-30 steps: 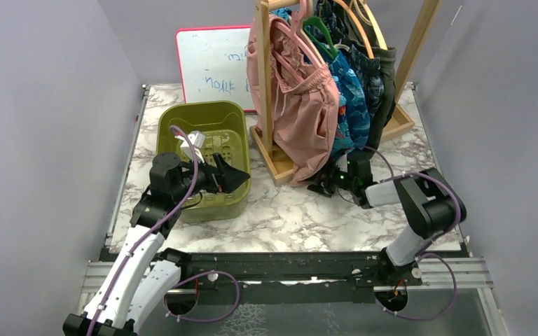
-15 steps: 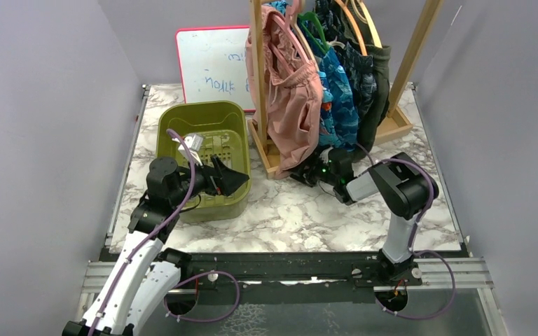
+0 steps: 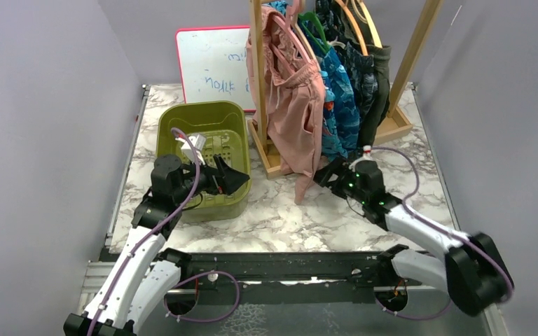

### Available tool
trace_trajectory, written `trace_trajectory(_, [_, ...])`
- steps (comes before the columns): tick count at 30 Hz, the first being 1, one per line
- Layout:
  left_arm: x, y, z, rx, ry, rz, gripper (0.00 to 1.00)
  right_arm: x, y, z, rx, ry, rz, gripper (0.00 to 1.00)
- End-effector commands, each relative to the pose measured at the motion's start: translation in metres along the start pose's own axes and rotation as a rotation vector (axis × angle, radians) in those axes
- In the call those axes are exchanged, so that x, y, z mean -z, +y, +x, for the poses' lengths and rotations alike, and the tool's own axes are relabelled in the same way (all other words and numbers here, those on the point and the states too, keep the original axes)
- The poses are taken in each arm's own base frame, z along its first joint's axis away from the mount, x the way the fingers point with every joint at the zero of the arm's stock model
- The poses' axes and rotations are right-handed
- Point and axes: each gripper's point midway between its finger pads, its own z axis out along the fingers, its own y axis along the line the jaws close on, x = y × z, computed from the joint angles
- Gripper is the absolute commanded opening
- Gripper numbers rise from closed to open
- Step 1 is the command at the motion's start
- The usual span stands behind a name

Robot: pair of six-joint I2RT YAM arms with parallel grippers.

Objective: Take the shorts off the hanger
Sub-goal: Adjust the clothes rod at the center of the board, then move the basket to the center of the board.

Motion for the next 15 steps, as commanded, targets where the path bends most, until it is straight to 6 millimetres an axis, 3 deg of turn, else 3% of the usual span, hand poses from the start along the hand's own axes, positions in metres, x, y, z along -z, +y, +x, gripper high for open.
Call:
trace_trajectory(1, [-0.003,0.015,0.009,-0.008,0.01,-0.047,0.98,0.041,-0.029,0.01,0.064,-0.004,0.113,0.86])
trace_trajectory(4, [-0.002,0.014,0.016,-0.003,0.023,-0.035,0.97,0.069,0.002,0.012,0.132,0.014,-0.042,0.85])
trace_trajectory(7, [-0.005,-0.008,0.018,0.003,0.059,0.097,0.95,0.09,0.022,0.021,0.137,0.047,-0.162,0.86])
trace_trajectory(11, [-0.01,-0.052,0.002,-0.041,0.062,0.223,0.94,0.103,0.026,0.035,0.096,0.102,-0.2,0.86])
trace_trajectory(15, [-0.024,-0.079,-0.004,-0.072,0.083,0.259,0.95,0.107,0.022,0.043,0.08,0.14,-0.187,0.86])
